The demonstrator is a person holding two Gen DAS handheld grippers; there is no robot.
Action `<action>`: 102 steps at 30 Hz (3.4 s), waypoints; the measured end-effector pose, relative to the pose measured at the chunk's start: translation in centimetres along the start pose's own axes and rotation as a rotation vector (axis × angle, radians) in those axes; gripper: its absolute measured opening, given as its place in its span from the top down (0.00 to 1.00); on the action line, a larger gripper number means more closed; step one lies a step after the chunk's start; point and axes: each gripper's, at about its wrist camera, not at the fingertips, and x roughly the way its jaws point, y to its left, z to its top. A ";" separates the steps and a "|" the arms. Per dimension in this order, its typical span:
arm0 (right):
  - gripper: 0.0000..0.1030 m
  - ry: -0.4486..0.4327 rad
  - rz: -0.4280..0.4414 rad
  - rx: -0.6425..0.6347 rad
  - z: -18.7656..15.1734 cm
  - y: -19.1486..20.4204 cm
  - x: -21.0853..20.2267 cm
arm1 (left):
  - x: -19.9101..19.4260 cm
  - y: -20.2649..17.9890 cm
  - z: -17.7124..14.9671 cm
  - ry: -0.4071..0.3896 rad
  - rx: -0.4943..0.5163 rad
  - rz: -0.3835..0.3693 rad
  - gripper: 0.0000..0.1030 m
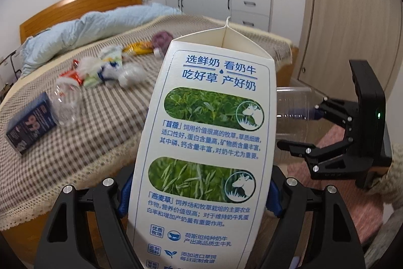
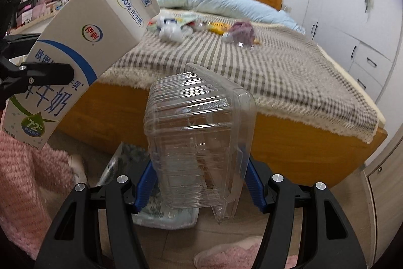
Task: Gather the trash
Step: 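Lift the clear clamshell with the right tool and carry both toward the bin, then lower the milk carton into the trash bin with the left tool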
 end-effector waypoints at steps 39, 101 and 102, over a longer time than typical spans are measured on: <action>0.42 0.326 -0.120 0.284 -5.7 -6.5 8.6 | 19.4 -6.7 -7.5 0.484 0.463 -0.113 0.29; 0.42 0.424 -0.132 0.462 -7.2 -12.0 12.9 | 42.1 -16.3 -20.2 0.919 0.676 -0.132 0.08; 0.42 0.423 -0.131 0.462 -7.2 -12.0 12.9 | 41.8 -16.2 -20.0 0.916 0.666 -0.124 0.08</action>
